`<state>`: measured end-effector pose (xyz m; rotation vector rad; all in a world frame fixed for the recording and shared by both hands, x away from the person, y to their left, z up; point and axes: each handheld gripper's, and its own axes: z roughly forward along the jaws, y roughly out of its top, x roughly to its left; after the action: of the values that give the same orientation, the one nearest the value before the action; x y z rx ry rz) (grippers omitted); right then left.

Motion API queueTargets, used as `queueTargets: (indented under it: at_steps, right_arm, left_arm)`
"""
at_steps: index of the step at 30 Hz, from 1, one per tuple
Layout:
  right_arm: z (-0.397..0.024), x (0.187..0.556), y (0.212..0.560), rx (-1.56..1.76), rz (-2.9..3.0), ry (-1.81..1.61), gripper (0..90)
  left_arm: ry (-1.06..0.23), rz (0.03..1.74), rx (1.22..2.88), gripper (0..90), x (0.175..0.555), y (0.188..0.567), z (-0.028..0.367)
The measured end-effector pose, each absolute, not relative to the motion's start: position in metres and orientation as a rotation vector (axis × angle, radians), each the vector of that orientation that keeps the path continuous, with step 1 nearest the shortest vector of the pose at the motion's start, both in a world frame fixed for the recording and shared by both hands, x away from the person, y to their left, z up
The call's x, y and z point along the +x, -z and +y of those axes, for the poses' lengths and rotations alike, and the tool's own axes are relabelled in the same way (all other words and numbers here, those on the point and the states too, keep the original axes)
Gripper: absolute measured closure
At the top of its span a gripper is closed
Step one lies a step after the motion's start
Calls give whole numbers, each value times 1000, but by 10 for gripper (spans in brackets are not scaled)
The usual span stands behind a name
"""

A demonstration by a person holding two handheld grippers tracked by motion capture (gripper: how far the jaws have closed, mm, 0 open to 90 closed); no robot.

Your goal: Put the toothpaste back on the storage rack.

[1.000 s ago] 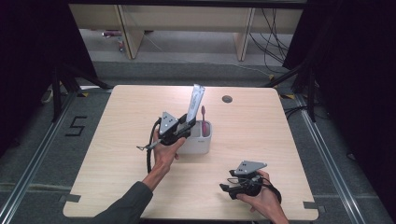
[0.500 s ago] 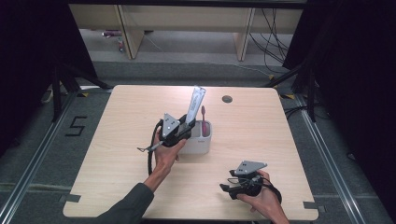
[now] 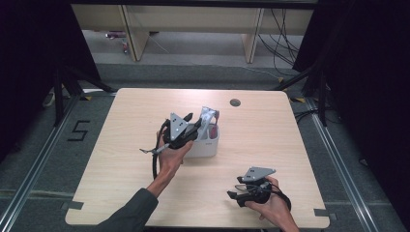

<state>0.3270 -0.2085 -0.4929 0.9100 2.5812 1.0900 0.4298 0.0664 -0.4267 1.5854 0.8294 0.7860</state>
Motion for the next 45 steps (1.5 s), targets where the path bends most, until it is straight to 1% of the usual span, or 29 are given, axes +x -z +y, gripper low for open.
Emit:
queueTargets:
  at_steps: [1,2,5,13,18,27,32,40,41,42,45]
  right_arm:
    - [-209,327,493,916,2581,-1089,346]
    - [-208,326,493,934,2582,-1092,346]
    - [-209,328,493,892,2580,-1087,346]
    - [-208,327,493,935,2585,-1092,346]
    - [-209,329,493,886,2581,-1093,346]
    - [-210,328,492,923,2562,-1099,345]
    - [-211,329,492,933,2551,-1100,341]
    - [-215,329,492,959,2529,-1125,340]
    - [-215,327,492,993,2524,-1127,340]
    - [-216,329,492,946,2518,-1128,340]
    - [-217,328,492,961,2519,-1122,340]
  left_arm:
    - [-810,796,1588,565,431,425,68]
    - [-809,800,1591,572,430,424,69]
    - [-798,806,1592,573,429,422,70]
    - [-783,813,1609,568,429,417,73]
    - [-766,823,1621,568,429,417,76]
    - [-739,839,1640,558,426,414,78]
    - [-705,856,1665,527,421,411,84]
    - [-589,918,1653,473,412,404,99]
    - [-580,923,1653,464,411,403,101]
    - [-568,926,1656,450,410,402,104]
    - [-533,941,1653,404,407,399,111]
